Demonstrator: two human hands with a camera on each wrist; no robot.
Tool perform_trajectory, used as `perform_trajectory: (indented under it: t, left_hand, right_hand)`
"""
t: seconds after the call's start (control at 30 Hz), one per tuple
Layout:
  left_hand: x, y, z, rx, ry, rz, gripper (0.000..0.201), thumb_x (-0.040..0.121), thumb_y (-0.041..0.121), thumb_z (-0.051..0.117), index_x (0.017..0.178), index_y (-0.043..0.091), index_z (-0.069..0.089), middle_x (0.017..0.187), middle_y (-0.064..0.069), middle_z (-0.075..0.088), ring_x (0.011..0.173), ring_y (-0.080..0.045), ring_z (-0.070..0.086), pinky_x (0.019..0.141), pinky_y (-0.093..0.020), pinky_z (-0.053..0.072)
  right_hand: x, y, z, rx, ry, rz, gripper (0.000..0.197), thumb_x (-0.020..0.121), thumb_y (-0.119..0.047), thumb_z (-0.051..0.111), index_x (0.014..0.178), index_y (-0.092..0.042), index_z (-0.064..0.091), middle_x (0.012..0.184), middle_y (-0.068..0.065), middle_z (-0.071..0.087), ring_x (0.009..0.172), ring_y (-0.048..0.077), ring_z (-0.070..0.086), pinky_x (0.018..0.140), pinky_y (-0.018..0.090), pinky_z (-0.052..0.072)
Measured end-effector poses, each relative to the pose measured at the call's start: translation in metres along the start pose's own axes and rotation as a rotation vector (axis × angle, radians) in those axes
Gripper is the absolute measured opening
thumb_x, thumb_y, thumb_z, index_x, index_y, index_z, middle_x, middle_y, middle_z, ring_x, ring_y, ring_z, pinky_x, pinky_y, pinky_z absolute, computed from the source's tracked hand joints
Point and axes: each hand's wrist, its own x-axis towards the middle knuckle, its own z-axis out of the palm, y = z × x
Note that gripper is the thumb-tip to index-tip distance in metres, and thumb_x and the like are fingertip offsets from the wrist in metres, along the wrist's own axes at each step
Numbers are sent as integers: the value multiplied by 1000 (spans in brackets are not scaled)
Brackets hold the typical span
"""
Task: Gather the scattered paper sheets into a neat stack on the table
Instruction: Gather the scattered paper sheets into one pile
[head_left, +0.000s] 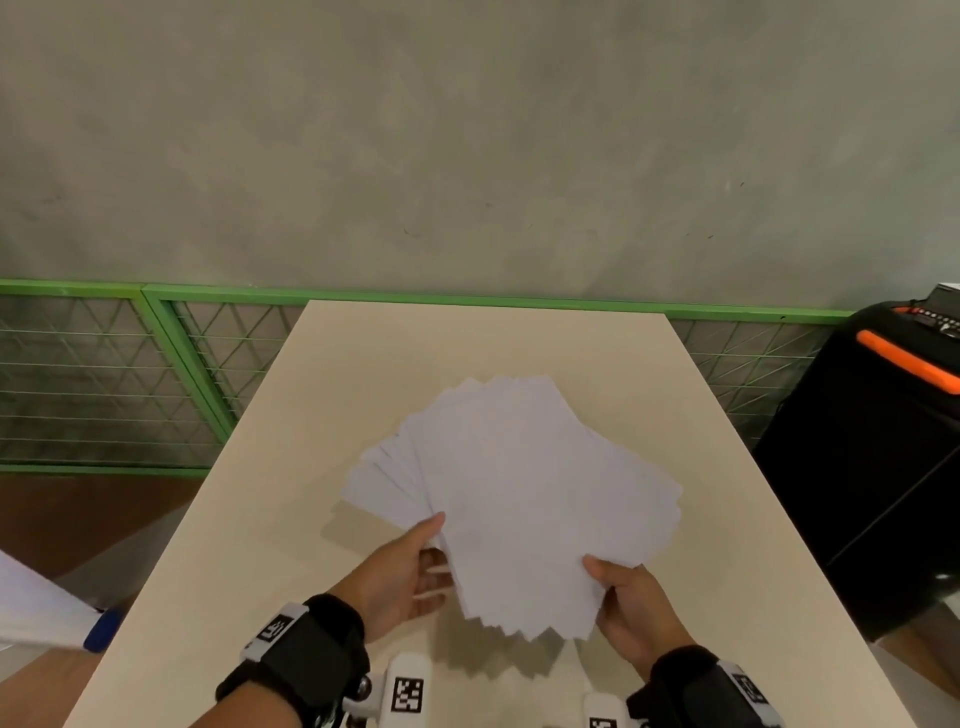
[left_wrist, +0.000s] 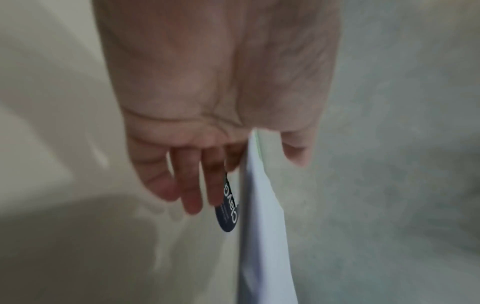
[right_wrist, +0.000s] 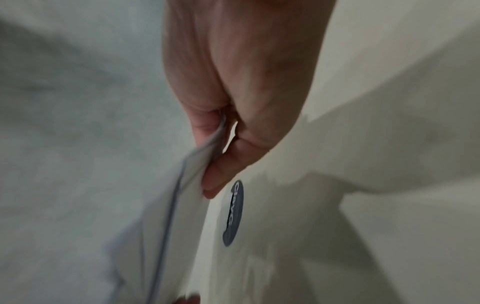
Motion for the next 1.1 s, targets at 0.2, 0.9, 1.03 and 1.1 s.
perform_trajectory:
  t: [0.2,0.9,1.03,1.1]
  left_hand:
    - [21,-12,3,-247,152,48,33,91,16,55,119,-2,60,111,-20,67,98,-35,63,79,-41,51]
    - [7,-33,-39,60,243,118,26,85,5,61,111,8,64,106,-14,74,99,-33,68,92,-44,51]
    - [4,-26,-28,135,178,175,27,85,7,62,111,12,64,107,-9,75,100,-28,69,93,-41,51]
    - [8,-28,-27,139,185,189,34,83,9,64,117,10,61,112,-12,72,103,-30,67,96,-44,50]
  right_hand:
    - [-9,22,9,-86,-57,131,36,84,14,49,113,-4,59,97,13,72,90,31,66,60,33,60]
    - [23,-55,-23,-641,100,162,36,76,-35,65,105,-14,60,117,12,62,99,22,57,88,34,42]
    - [28,-48,-7,-722,-55,256,77,62,-58,72,126,-19,54,134,2,55,122,22,52,110,38,35]
    - [29,-43,-4,-701,-81,320,104,49,-60,78,138,-20,43,143,2,46,131,25,43,114,41,29]
